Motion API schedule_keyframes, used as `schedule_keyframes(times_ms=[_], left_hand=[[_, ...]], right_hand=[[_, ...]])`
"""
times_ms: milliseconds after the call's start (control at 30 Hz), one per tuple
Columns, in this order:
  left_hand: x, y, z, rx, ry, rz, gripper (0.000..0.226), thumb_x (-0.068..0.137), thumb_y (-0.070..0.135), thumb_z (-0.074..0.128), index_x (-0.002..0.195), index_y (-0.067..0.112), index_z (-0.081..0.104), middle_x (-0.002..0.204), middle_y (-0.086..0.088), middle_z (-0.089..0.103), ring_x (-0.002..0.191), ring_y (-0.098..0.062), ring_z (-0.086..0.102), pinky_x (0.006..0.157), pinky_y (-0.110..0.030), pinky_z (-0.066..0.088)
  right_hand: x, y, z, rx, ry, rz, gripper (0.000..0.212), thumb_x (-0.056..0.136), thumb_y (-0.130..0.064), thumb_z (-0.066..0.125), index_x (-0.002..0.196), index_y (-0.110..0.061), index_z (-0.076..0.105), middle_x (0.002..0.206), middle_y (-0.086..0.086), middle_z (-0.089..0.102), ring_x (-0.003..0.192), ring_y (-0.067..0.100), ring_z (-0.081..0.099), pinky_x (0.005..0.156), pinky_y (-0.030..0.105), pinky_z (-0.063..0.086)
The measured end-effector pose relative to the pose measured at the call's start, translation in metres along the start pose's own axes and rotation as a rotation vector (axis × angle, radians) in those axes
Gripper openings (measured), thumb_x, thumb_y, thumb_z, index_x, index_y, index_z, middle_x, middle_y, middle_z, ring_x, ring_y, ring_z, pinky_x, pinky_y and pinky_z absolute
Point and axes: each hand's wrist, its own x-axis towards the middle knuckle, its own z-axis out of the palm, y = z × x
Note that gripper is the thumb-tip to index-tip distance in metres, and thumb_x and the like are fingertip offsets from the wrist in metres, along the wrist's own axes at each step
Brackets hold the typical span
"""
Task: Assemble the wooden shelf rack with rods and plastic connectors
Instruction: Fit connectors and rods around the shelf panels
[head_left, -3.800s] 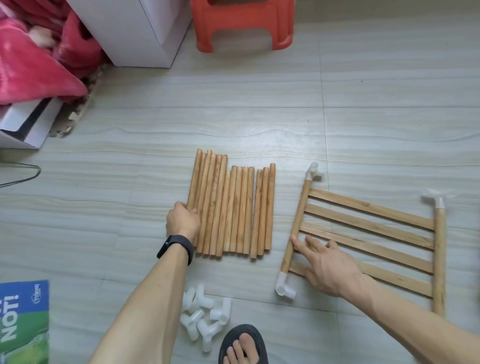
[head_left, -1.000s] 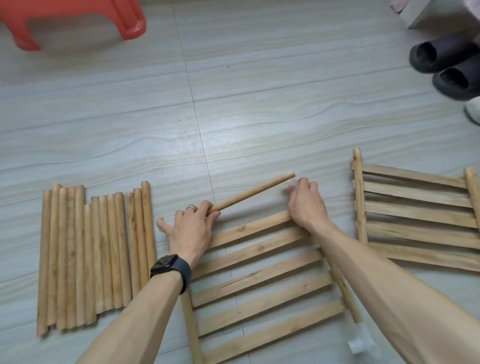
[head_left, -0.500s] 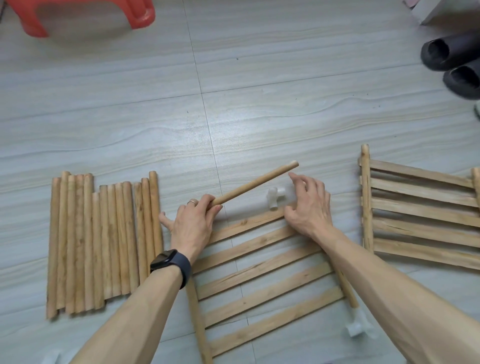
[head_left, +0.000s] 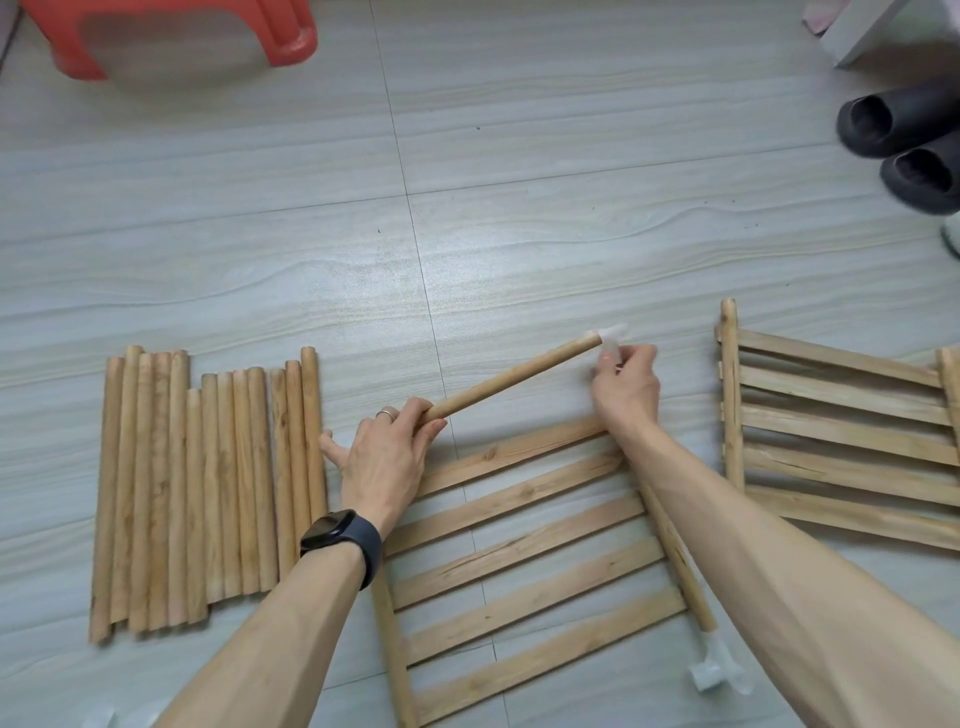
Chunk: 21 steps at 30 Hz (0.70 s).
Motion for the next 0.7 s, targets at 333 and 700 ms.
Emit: schedule_keyframes(times_ms=[333,700], left_hand=[[0.002,-0.001,0.016,0.075,0.049,-0.016,0.035,0.1,0.06,0.03,0.105,0.039,0.057,0.087,0.012,0.05,0.095,-0.023,0.055,0.102,-0.062,0.016],[-0.001,-0.003,0.015,0.048,0.048,-0.045,0.034,0.101,0.061,0.031,0.11,0.042,0.057,0.096,0.009,0.059,0.101,-0.021,0.055,0.102,-0.061,0.017]], right_hand=[[-0.01,-0.001,-0.029,0.087,0.002,-0.146,0.035,0.105,-0.023,0.046,0.138,-0.02,0.057,0.119,0.003,0.065,0.1,0.016,0.069,0.094,0.038,0.054],[-0.019,-0.003,-0.026,0.068,-0.093,-0.176,0.04,0.102,-0.029,0.057,0.142,-0.023,0.059,0.124,0.005,0.07,0.105,0.017,0.067,0.102,0.033,0.047]])
